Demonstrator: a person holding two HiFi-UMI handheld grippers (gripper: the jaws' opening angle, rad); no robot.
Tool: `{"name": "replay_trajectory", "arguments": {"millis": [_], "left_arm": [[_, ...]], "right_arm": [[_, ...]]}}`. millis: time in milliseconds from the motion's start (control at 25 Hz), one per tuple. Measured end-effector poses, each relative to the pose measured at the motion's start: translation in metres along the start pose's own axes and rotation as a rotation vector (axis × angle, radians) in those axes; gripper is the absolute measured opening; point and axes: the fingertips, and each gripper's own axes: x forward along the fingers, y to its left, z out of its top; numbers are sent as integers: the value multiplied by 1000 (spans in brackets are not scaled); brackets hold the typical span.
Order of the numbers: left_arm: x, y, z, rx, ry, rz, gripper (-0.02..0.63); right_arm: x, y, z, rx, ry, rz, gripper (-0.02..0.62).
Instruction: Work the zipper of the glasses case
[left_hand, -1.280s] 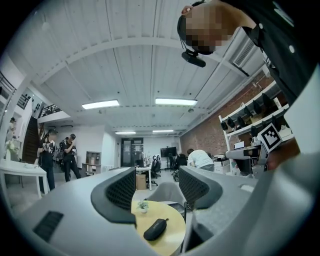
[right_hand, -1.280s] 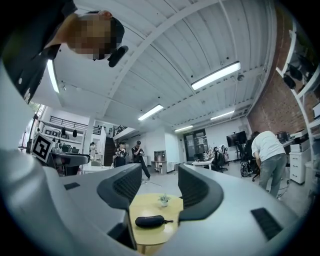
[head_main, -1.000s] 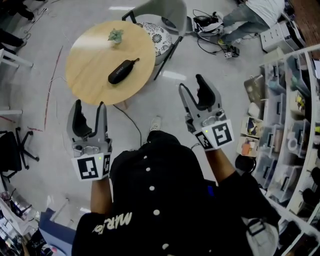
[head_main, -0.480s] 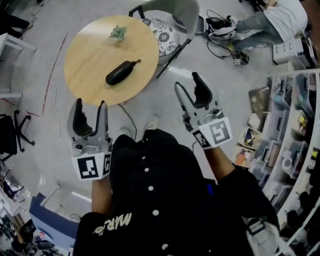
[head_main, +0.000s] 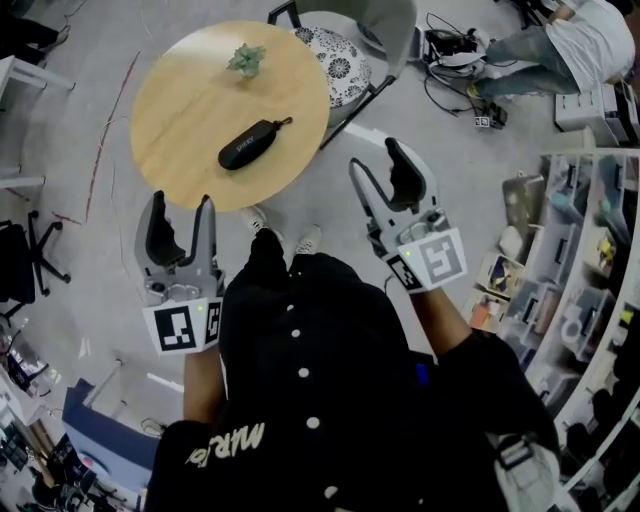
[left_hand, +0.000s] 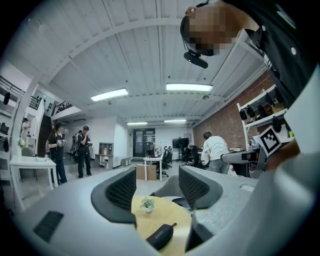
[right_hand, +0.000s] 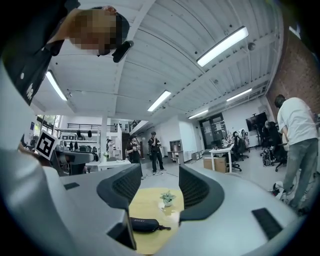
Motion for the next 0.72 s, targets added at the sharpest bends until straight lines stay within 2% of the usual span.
{"name": "replay_trajectory", "arguments": {"millis": [240, 440, 720], "left_arm": [[33, 26, 12, 21, -32, -38, 250], [57, 56, 11, -18, -36, -100, 250], [80, 89, 20, -17, -64, -144, 250]], "right_arm": [[35, -6, 13, -26, -14, -28, 224], [75, 1, 20, -46, -25, -44, 224], [123, 15, 30, -69, -34, -43, 224]]}}
